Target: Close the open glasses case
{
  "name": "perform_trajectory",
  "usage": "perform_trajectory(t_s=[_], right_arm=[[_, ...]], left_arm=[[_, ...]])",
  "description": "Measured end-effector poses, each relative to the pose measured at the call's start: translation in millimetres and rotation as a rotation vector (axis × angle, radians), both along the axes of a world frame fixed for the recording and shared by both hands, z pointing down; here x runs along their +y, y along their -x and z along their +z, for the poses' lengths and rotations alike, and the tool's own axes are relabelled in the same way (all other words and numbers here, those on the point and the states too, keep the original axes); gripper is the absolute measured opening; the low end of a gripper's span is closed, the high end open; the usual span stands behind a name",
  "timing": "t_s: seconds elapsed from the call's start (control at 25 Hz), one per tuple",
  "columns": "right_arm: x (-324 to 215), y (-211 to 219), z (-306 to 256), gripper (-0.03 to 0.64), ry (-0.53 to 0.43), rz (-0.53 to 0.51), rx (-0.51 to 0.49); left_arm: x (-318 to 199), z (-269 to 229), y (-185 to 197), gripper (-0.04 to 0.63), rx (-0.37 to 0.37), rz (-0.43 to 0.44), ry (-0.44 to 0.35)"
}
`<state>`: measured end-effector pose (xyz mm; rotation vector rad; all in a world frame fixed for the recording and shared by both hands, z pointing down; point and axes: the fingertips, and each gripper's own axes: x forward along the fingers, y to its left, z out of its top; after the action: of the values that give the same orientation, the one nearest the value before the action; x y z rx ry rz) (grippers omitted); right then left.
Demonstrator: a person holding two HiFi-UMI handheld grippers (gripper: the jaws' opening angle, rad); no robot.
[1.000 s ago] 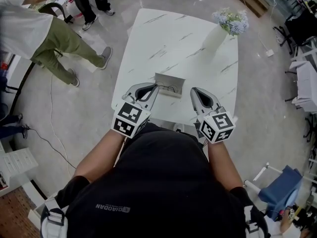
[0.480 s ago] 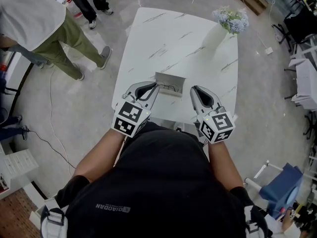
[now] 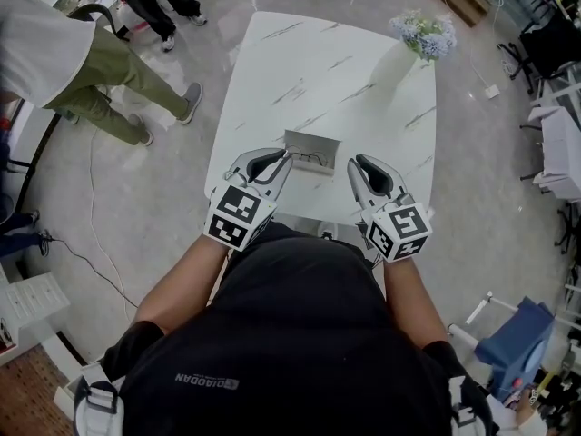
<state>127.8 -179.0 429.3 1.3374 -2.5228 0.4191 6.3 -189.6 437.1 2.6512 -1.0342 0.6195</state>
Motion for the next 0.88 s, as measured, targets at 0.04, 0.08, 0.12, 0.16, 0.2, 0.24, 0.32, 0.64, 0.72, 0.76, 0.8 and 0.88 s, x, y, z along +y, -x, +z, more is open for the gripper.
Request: perform_trajectory(t_s=[0.04,0.08,0.12,0.16,0.2,0.24,0.32,0.64,0.72,0.76,0.8,0.88], right_arm=[[0,0,0,0.046,0.000,-0.002,0.004],[0,1,1,0.048,0.000,-0.005,0.009],[0,1,1,0.048,0.002,-0.008,0.013],[0,1,3,0.049,0.004,-0.010,0.019],[-1,1,4,0.049,0.005,-0.013,0.024],[-1,2,5,0.049,0.006,-0.016,0.027],[-2,2,6,0.049,0.009,-0.016,0.031],[-4,-4,8,0.049,0.011,0.002,0.030],[-5,-5,9,0.049,0.016,0.004,0.033],[-6,-6,11,0.049,0.017,0.005,0.036],[-7,-6,12,0.049,0.018,0.005,0.042],[-7,-7,15,0.049,0.016,0.002,0.069]], left_arm=[[1,0,0,0.044,-0.001,0.002,0.000],[1,0,0,0.046,-0.003,0.004,0.000],[1,1,0,0.050,-0.004,0.007,0.001],[1,2,-1,0.051,-0.006,0.010,0.001],[1,3,0,0.051,-0.009,0.011,0.001],[1,5,0,0.052,-0.012,0.012,0.002],[0,6,2,0.054,-0.020,0.010,0.004],[0,12,6,0.060,-0.042,0.010,0.006],[-1,16,9,0.061,-0.054,0.007,0.011],[-1,18,10,0.063,-0.059,0.006,0.014],[-1,21,11,0.063,-0.065,0.005,0.017],[-1,26,13,0.063,-0.078,0.007,0.020]])
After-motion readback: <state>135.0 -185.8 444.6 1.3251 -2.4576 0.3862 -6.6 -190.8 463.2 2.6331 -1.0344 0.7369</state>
